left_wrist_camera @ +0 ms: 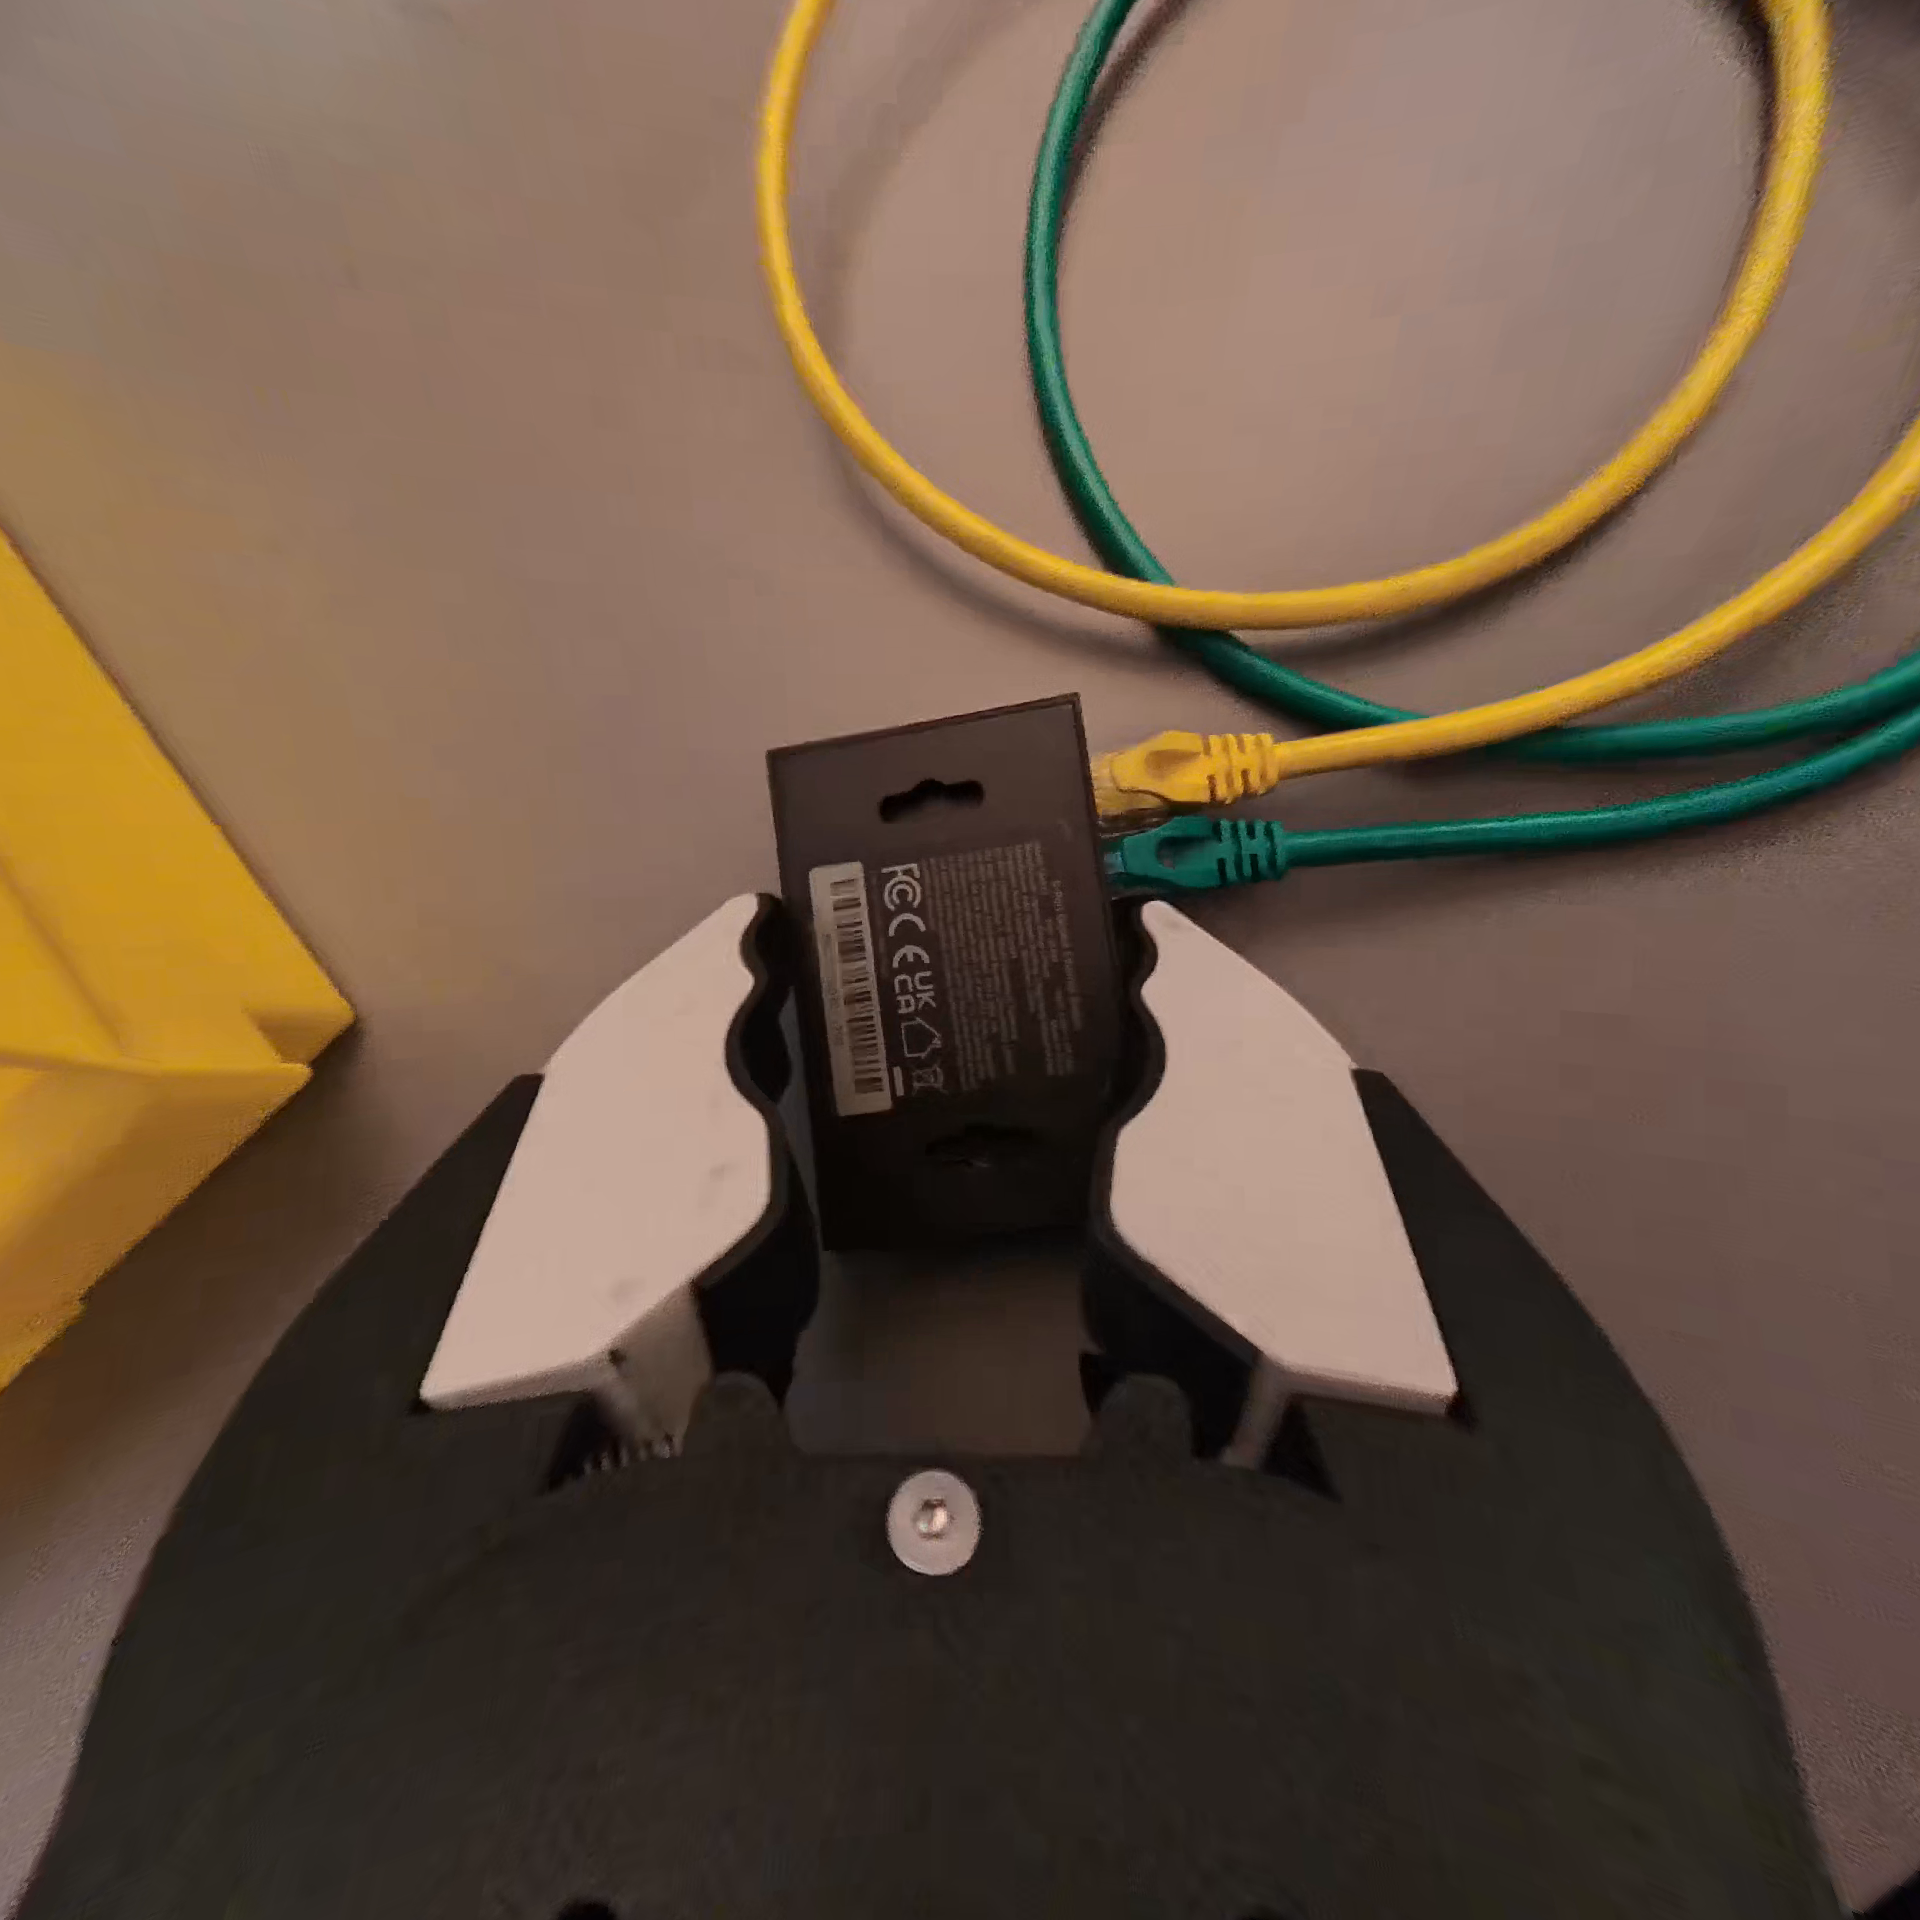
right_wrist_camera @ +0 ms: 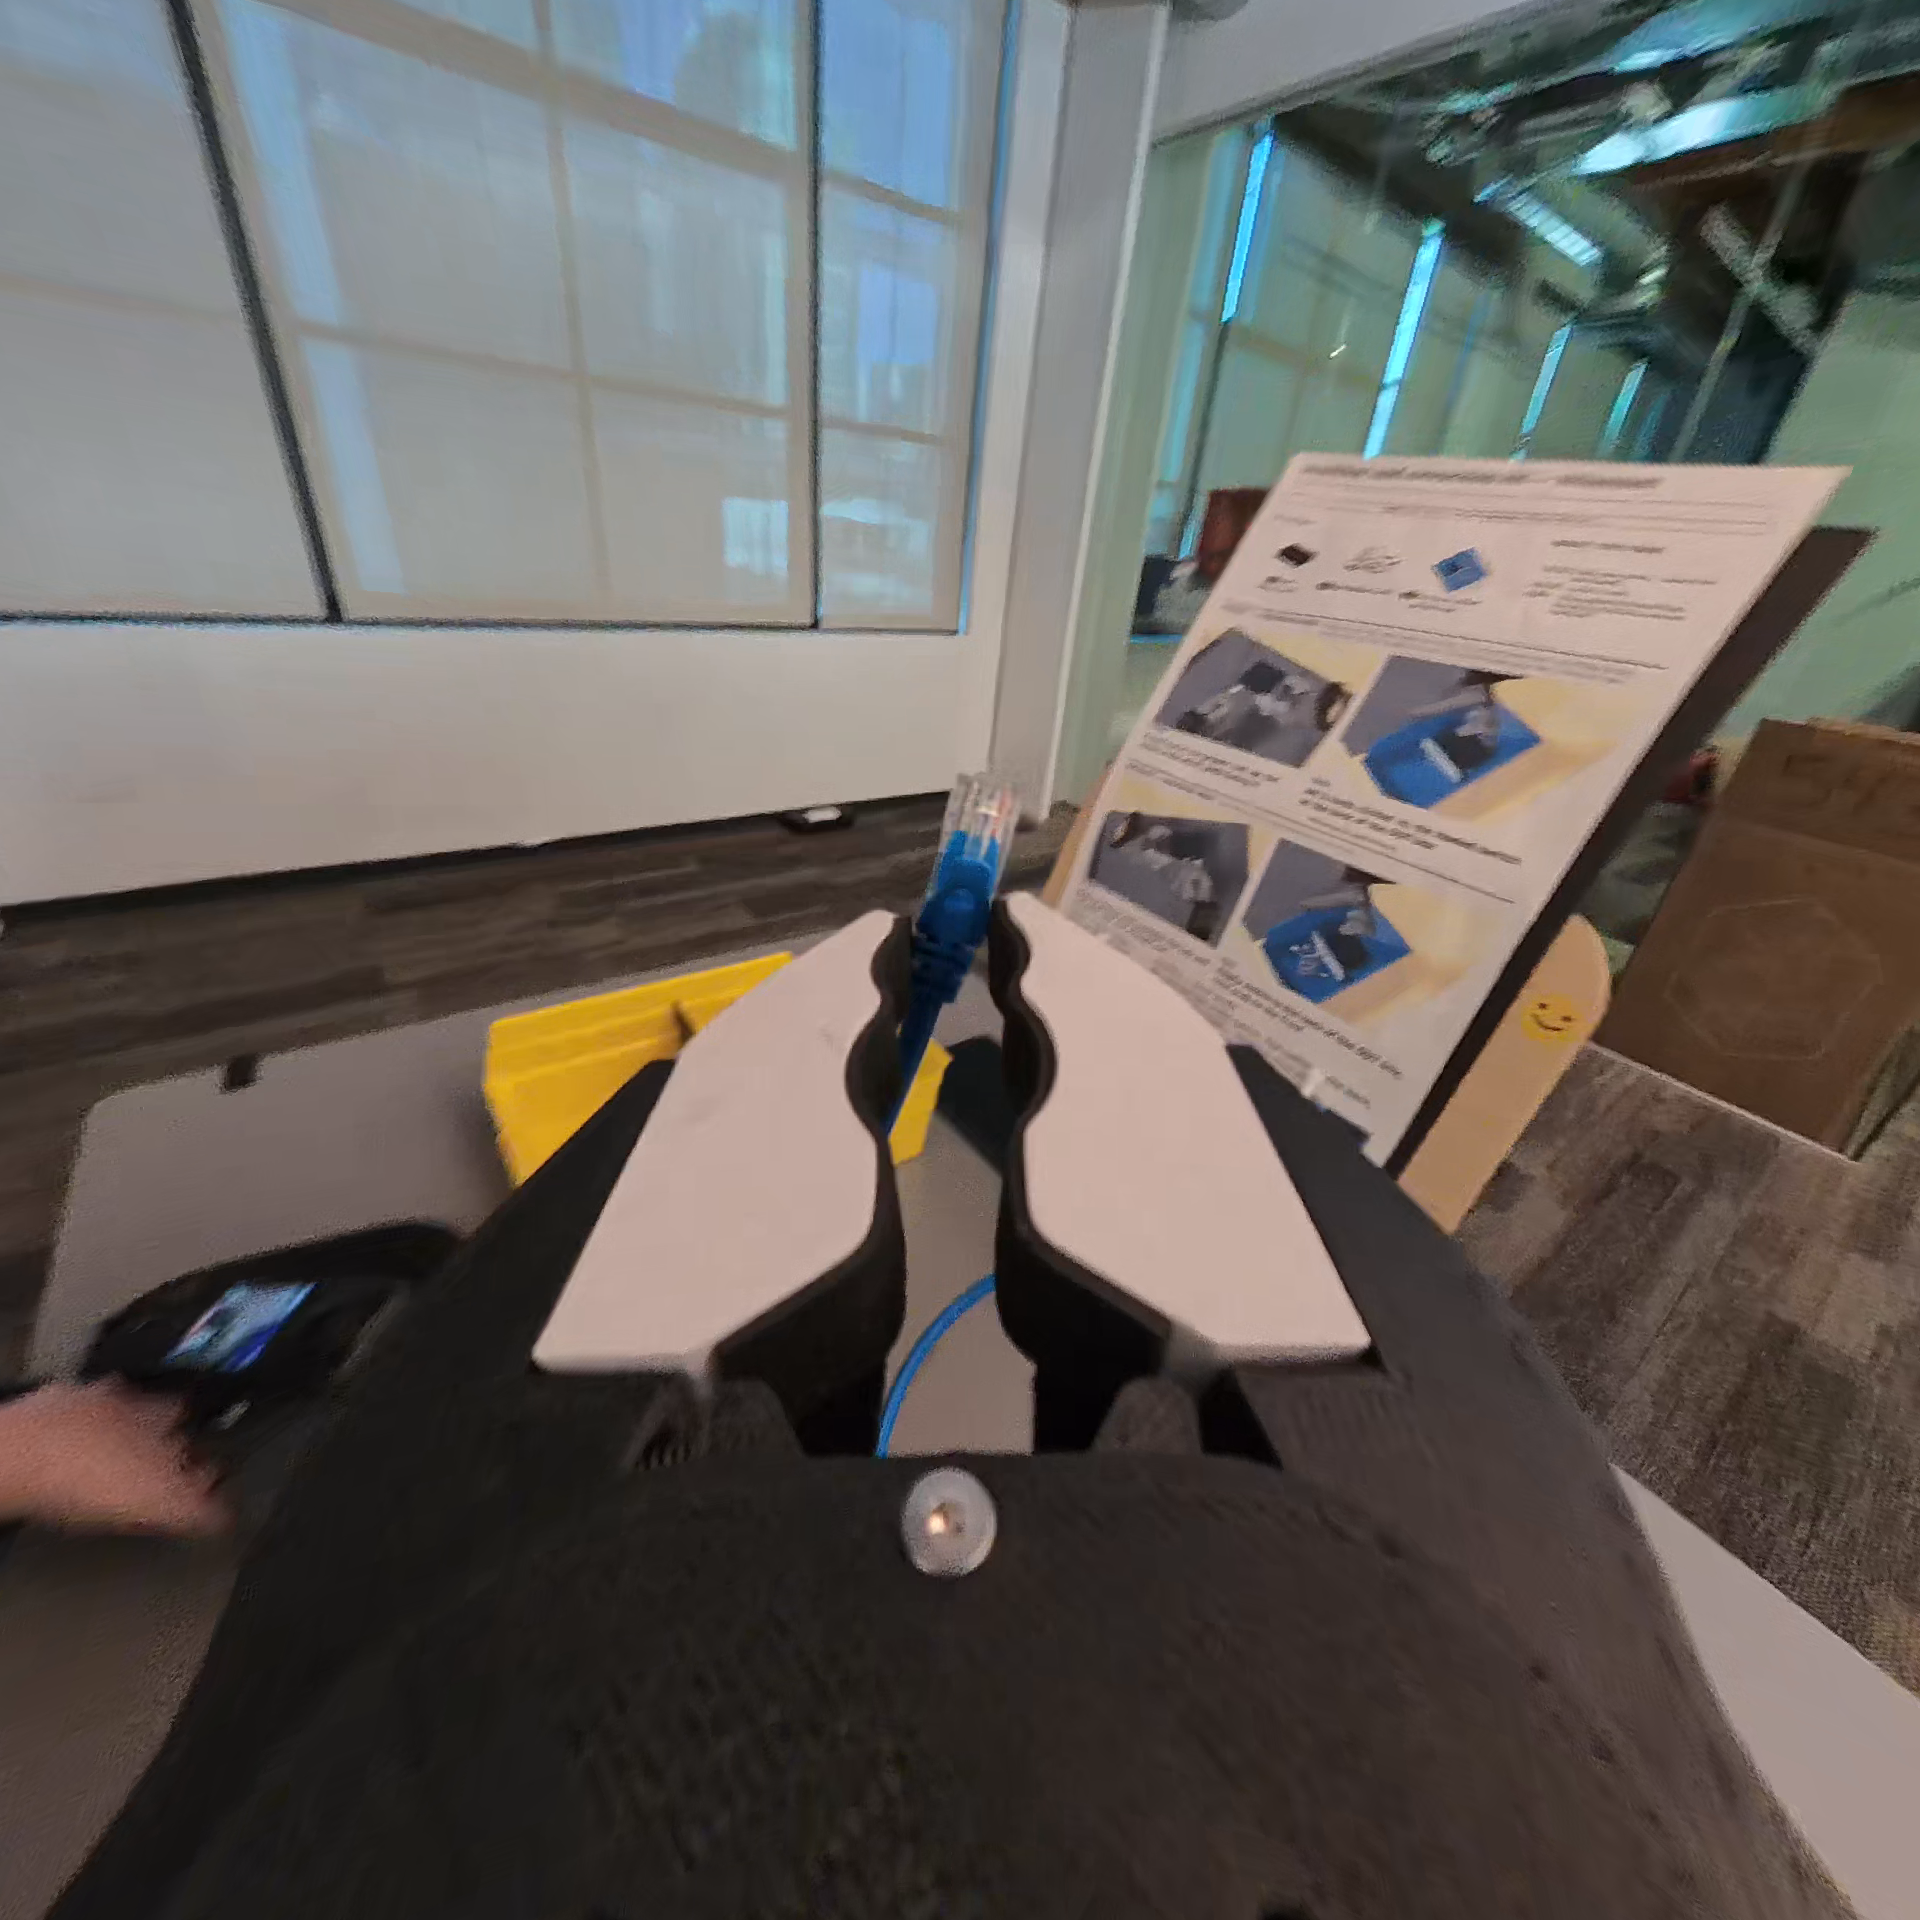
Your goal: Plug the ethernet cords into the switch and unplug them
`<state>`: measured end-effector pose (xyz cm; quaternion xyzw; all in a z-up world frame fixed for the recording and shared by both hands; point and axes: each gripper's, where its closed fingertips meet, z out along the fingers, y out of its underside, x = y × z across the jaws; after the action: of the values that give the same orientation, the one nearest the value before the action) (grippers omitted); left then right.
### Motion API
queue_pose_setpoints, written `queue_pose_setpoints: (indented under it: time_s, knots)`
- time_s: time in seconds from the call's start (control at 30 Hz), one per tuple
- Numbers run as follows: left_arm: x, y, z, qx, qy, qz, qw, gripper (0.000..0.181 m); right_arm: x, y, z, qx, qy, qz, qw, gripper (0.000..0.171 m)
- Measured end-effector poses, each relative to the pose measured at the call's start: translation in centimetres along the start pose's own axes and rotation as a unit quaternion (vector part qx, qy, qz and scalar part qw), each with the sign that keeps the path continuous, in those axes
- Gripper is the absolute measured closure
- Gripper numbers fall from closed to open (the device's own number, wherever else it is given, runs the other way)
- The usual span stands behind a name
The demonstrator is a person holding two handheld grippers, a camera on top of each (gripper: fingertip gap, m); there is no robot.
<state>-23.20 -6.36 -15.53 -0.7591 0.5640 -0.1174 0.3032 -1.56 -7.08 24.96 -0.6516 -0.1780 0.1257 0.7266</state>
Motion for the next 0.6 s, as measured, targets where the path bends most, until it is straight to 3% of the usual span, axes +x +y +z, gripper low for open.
queue_pose_setpoints:
  time_s: [0.1, 0.23, 0.3, 0.4, 0.47, 0.6]
  knots:
    - [-1.6, -0.9, -1.0, 0.035, -0.009, -0.019, 0.999, 0.117, -3.3, 1.6, -1.2, -0.05, -0.056, -0.026, 0.997, 0.155]
    - [-2.7, -6.0, -6.8, 0.17, 0.064, -0.054, 0.982, 0.103, -7.3, 8.7, -2.3, -0.137, -0.094, -0.105, 0.981, 0.156]
    - [-1.5, -10.4, -11.2, 0.267, 0.156, -0.053, 0.95, 0.107, -10.6, 11.7, -2.6, -0.146, -0.16, -0.114, 0.97, 0.156]
    - [1.7, -16.3, -17.0, 0.378, 0.311, -0.031, 0.871, 0.115, -13.6, 14.3, -2.3, -0.149, -0.212, -0.087, 0.962, 0.155]
    - [3.1, -18.6, -18.0, 0.386, 0.382, -0.033, 0.839, 0.118, -14.7, 15.1, -1.9, -0.146, -0.229, -0.083, 0.959, 0.156]
    - [4.8, -20.3, -17.5, 0.355, 0.471, -0.068, 0.804, 0.135, -15.2, 16.9, -1.5, -0.178, -0.212, -0.114, 0.954, 0.156]
